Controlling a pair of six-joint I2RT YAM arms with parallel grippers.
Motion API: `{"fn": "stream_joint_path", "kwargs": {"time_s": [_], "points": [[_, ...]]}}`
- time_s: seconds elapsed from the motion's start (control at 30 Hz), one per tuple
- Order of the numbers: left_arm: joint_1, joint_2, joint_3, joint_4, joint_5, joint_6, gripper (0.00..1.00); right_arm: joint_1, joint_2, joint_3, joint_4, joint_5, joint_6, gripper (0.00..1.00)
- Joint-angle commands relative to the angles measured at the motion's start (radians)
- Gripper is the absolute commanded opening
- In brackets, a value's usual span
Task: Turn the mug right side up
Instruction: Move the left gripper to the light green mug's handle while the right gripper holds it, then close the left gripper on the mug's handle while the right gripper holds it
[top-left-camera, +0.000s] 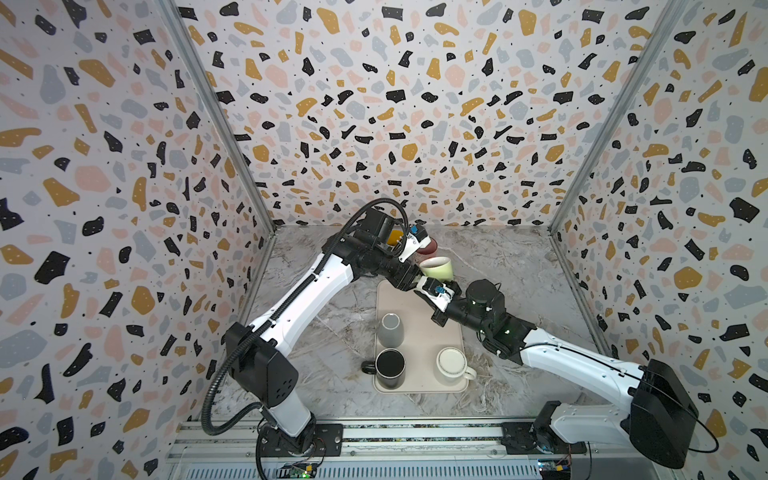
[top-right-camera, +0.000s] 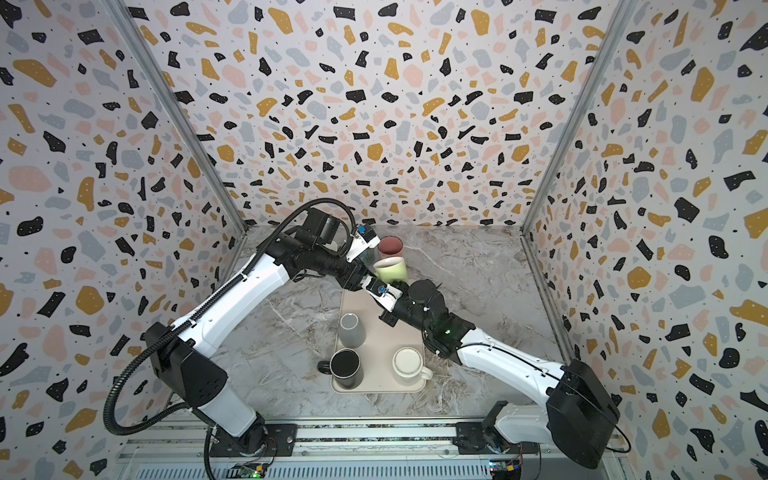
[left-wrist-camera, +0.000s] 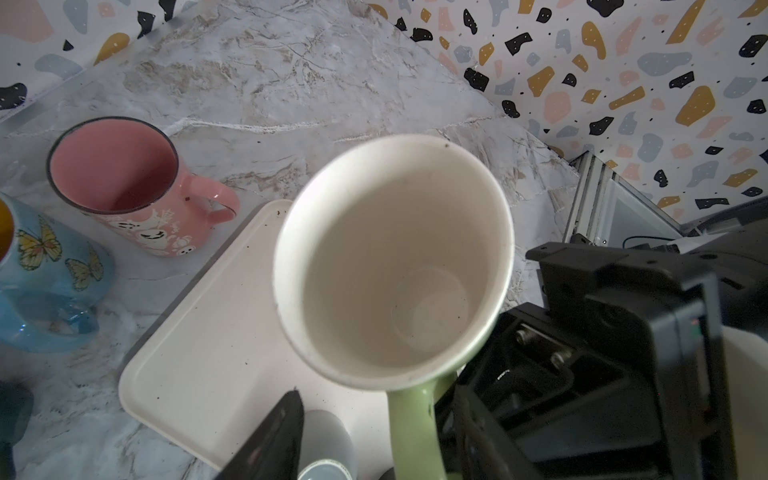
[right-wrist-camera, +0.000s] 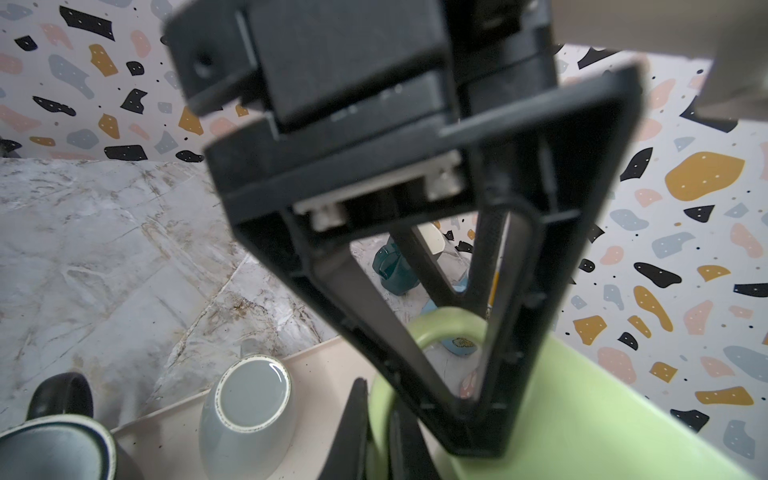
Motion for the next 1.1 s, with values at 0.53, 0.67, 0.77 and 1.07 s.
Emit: {"fn": "stream_joint_path", "kwargs": {"time_s": [0.53, 0.67, 0.77, 1.07], "points": [[-0.020, 0.013, 0.036, -0.062, 0.010, 0.059, 0.00, 0.010, -0.034, 0.011, 0.165, 0.054, -0.037, 0.00], [-0.020, 0.005, 0.034, -0.045, -0.008, 0.047, 0.00, 0.010, -0.037, 0.009, 0.168, 0.085, -0.039, 0.00], [-0.020, -0.001, 0.032, -0.025, -0.017, 0.035, 0.00, 0.010, -0.040, 0.008, 0.170, 0.107, -0.034, 0.00], [-0.020, -0.012, 0.026, 0.031, -0.032, 0.003, 0.00, 0.010, -0.058, -0.003, 0.165, 0.154, -0.026, 0.09]]}}
